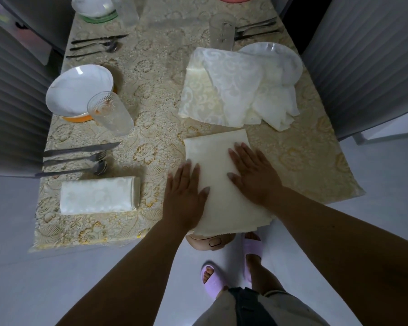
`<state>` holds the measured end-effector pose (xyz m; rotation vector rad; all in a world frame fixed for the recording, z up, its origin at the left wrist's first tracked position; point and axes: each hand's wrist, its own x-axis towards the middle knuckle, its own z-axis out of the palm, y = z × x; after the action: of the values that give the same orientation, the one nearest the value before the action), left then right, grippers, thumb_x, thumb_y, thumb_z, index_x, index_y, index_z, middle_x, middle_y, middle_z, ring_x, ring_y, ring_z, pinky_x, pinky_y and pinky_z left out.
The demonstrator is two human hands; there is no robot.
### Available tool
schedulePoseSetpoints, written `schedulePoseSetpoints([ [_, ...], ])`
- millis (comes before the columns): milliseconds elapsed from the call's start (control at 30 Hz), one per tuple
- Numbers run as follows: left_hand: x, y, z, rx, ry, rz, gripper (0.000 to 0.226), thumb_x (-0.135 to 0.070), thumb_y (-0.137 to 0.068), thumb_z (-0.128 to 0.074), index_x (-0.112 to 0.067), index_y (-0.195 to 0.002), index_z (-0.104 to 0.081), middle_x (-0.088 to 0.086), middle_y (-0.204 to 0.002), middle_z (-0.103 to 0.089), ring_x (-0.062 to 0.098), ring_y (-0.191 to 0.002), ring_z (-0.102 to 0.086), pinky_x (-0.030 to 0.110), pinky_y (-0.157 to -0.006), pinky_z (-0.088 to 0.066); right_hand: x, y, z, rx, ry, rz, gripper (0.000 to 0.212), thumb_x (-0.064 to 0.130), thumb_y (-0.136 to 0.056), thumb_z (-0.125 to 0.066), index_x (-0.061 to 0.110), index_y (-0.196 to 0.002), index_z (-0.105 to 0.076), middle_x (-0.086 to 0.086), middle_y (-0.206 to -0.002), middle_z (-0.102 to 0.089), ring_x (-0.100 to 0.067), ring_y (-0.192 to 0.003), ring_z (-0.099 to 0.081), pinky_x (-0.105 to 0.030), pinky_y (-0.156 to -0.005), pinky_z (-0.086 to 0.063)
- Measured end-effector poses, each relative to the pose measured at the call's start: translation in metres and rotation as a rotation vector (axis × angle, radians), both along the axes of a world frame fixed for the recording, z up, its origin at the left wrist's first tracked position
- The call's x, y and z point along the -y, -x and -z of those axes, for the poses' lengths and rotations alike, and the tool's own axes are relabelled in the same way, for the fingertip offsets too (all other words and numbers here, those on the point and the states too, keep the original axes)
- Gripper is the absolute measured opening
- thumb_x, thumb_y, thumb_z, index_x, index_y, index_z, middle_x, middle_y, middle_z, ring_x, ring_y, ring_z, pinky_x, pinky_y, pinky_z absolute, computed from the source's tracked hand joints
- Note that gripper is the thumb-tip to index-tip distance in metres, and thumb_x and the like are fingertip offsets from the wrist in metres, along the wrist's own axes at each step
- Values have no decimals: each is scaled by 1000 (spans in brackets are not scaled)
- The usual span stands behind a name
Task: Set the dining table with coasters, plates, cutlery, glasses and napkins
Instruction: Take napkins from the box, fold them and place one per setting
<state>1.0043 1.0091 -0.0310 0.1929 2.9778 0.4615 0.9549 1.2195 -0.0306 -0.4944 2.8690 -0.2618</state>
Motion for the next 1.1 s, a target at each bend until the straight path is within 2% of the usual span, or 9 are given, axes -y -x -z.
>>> schedulePoseSetpoints([
  [100, -2, -16, -11, -88, -167, -258, 63, -44, -87, -47, -6, -137, -44, 20, -132, -48, 36, -118, -47, 44, -96, -41, -11, -8, -9, -9, 246, 139, 77, 59, -88, -17, 16, -151, -18, -6, -157, -21, -19, -145, -17, -33, -116, -13],
  [233, -14, -26, -29, 75, -319, -535, 44, -40, -82, -68, -9, -110, -54, 6, -100, -61, 26, -93, -60, 33, -75, -46, -22, -26, -22, -47, 409, 569, 57, 42, -88, -57, 10, -133, -43, -13, -112, -61, -30, -106, -57, -38, -88, -44],
  [400, -20, -30, -38, 220, -236, -515, 34, -32, -86, -64, -9, -111, -57, 4, -102, -65, 25, -97, -62, 28, -74, -41, -21, -43, -26, 168, 585, 694, 45, 26, -85, -68, 8, -118, -44, -4, -85, -59, -26, -86, -61, -32, -70, -45],
  [567, -26, -29, -38, 348, -933, -772, 36, -9, -87, -63, -16, -119, -50, 7, -117, -61, 25, -101, -61, 50, -88, -54, -29, -42, -37, 160, 826, 791, 27, 15, -80, -73, 10, -97, -53, 1, -75, -56, -16, -69, -54, -30, -62, -46],
  [633, -27, -37, -33, 334, -933, -785, 40, -7, -87, -62, -18, -122, -45, 8, -121, -59, 22, -97, -59, 46, -84, -54, -31, -48, -35, 218, 796, 729, 18, 10, -78, -73, 11, -88, -58, -2, -76, -58, -17, -68, -53, -27, -60, -44],
  [733, -25, -46, -31, 179, -653, -604, 51, -12, -88, -61, -18, -133, -38, 6, -109, -61, 20, -86, -57, 36, -78, -51, -35, -59, -25, 204, 689, 615, 14, 8, -75, -75, 14, -81, -64, -1, -78, -59, -15, -69, -54, -23, -61, -40],
  [833, -21, -54, -31, 9, -347, -373, 57, -18, -84, -68, -21, -133, -40, 5, -103, -55, 22, -86, -54, 35, -76, -50, -41, -66, -19, -103, 554, 355, 11, 6, -70, -76, 7, -79, -71, -5, -88, -57, -18, -83, -55, -22, -73, -44],
  [967, -7, -60, -18, -366, -148, -54, 22, -18, -75, -76, -12, -95, -67, 10, -95, -56, 27, -84, -56, 39, -71, -53, -52, -83, -19, -188, 562, -12, 34, 45, -73, -66, 16, -89, -74, -2, -101, -66, -14, -101, -57, -38, -87, -49],
  [1100, 20, -71, 2, -315, -51, 398, 56, -50, -78, -64, -15, -121, -63, 4, -129, -59, 22, -124, -49, 45, -109, -31, -52, -97, -10, -173, 248, -241, 77, 63, -61, -68, 17, -122, -60, -1, -132, -56, -17, -126, -45, -35, -105, -32],
])
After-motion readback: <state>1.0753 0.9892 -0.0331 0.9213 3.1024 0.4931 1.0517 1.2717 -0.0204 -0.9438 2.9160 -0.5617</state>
